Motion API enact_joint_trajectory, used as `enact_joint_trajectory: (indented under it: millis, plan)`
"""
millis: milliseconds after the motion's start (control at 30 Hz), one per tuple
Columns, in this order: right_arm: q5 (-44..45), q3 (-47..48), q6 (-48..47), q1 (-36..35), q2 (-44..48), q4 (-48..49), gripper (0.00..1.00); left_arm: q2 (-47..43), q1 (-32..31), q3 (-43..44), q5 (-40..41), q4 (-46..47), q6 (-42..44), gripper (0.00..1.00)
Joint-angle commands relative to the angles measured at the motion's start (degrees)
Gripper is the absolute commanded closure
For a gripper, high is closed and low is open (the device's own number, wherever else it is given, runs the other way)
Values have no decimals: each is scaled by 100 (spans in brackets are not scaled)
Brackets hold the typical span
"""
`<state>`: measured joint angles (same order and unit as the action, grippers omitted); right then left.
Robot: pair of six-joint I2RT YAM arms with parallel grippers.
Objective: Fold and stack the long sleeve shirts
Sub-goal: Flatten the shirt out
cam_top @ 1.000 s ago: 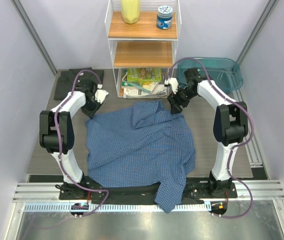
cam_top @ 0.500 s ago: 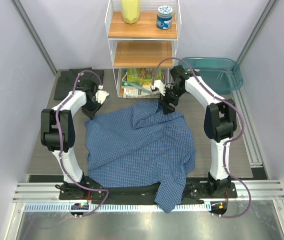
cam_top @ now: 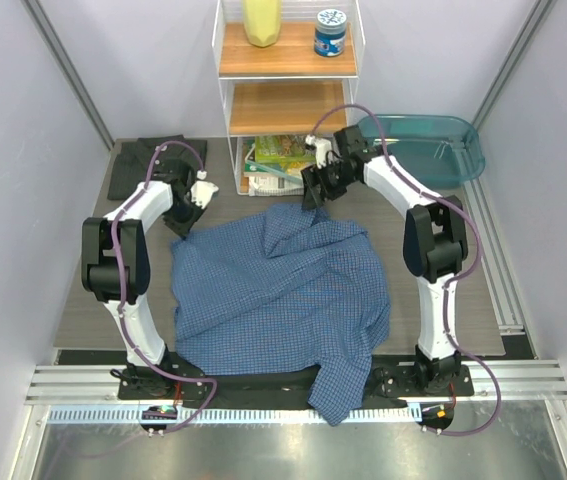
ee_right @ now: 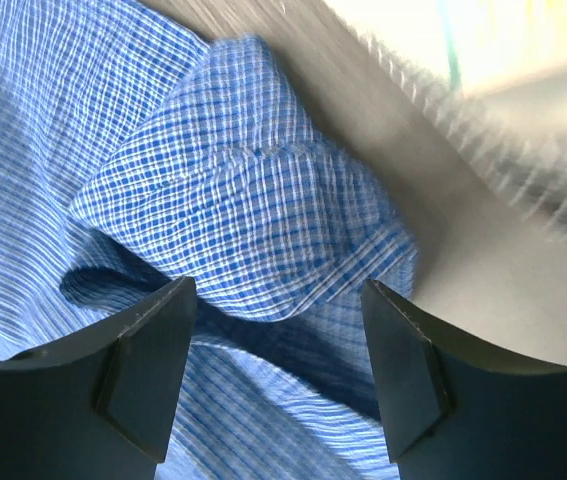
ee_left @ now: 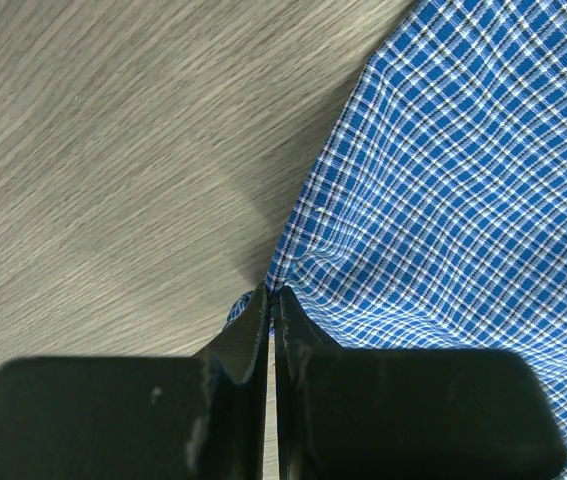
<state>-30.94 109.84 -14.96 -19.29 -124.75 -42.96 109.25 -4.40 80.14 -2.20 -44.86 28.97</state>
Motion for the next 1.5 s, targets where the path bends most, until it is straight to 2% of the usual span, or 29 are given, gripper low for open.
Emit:
enact_joint_trajectory:
  millis: [0, 200, 333, 500, 633, 700, 767, 833, 867, 967, 1000, 1133, 1367, 1433, 1467]
  plan:
    - [210, -1469, 2213, 92, 916, 1666, 28, -202, 45, 20, -193, -6, 38, 100]
    - [720, -2843, 3121, -13, 1628, 3397, 28, -220, 45, -191, -220, 91, 38, 100]
    - [905, -2837, 3719, -22, 1392, 3829, 27, -194, 45, -148, -255, 74, -14, 100]
    - [731, -2793, 4273, -22, 1102, 4261, 30, -211, 45, -139, -237, 74, -14, 100]
    - [370, -2696, 4476, -14, 1005, 4516, 71, -203, 62, -148, -194, 48, 3, 100]
    - [247, -2635, 4432, -5, 1093, 4420, 83, -220, 71, -148, -220, 56, -6, 100]
    - [237, -2600, 4388, 21, 1268, 4140, 88, -211, 80, -139, -228, 48, -14, 100]
    - [473, -2608, 4274, 39, 1417, 3867, 75, -220, 80, -121, -264, 39, -32, 100]
    - [544, -2660, 4273, 48, 1601, 3848, 65, -229, 80, -130, -272, 48, -58, 100]
    - [826, -3064, 4466, 39, 1787, 3786, 58, -238, 80, -165, -308, 65, -76, 100]
    - [913, -3135, 4528, 48, 1813, 3778, 49, -229, 80, -165, -308, 74, -76, 100]
    - [1204, -3329, 4703, 57, 1630, 3839, 36, -229, 80, -139, -317, 48, -76, 100]
    - [967, -3232, 5125, 57, 1146, 4032, 35, -220, 89, -156, -281, 56, -41, 100]
    - [800, -3267, 5240, 48, 1102, 4269, 37, -211, 98, -165, -281, 65, -32, 100]
    - [748, -3328, 5310, 57, 1102, 4522, 45, -203, 98, -165, -281, 65, -41, 100]
